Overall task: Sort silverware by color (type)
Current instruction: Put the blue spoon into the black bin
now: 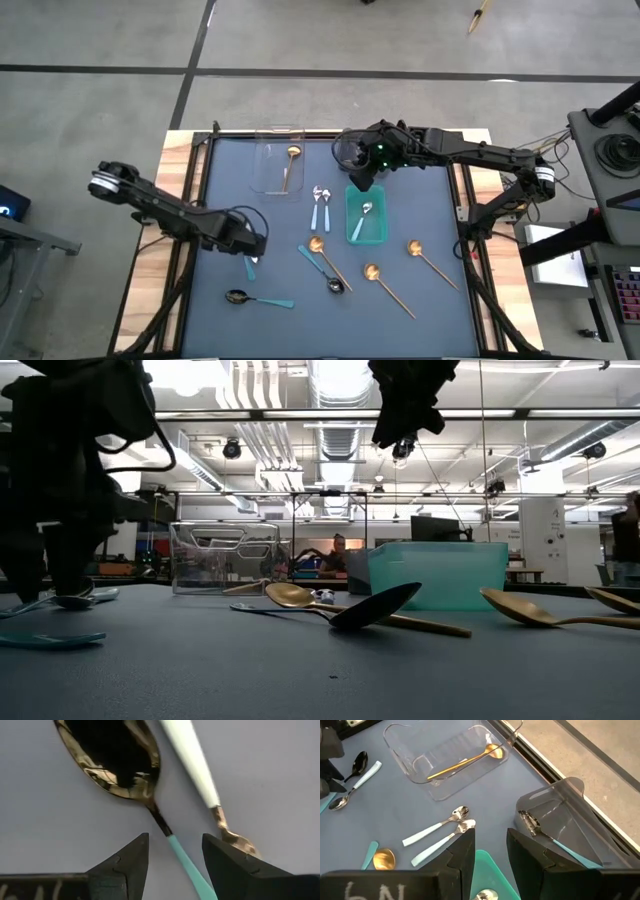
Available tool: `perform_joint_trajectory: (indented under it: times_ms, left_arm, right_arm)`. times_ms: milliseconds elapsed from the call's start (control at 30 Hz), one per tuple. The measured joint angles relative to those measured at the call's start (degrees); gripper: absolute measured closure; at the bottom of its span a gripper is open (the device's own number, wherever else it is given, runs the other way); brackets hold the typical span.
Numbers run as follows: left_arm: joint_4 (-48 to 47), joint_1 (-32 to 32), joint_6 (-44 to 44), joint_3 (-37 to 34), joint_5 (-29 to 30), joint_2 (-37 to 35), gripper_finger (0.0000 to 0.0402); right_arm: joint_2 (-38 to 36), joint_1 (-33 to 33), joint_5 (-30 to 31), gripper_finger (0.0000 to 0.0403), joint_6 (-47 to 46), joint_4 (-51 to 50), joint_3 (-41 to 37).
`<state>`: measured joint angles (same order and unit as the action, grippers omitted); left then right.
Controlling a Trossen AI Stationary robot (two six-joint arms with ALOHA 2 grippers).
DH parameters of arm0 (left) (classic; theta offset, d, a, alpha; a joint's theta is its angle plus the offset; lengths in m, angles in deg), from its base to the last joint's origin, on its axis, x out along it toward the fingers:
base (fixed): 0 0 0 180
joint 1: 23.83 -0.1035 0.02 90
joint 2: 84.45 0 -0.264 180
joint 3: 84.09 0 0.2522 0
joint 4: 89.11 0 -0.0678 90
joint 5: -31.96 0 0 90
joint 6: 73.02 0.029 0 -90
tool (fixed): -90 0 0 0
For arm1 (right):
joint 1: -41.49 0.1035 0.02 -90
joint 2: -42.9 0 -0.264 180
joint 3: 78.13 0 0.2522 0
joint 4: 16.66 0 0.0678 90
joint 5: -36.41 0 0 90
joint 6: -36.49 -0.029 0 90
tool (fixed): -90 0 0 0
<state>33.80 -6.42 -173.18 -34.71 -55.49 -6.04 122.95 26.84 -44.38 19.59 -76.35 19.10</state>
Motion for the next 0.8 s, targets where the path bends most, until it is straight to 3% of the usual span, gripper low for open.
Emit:
perform_joint_trajectory:
  times_ms: [333, 800]
  left_arm:
    - [-0.58, 0.0, 0.59, 3.21, 0.06, 5.79, 0.0258]
    - [-1.01, 0.0, 0.63, 4.13, 0.08, 6.48, 0.0324]
  right_arm:
    - [0.0, 0.0, -0.01, 0.03, 0.0, 0.0, 0.0]
    - [0.0, 0.0, -0.02, 0.03, 0.03, -0.02, 0.0]
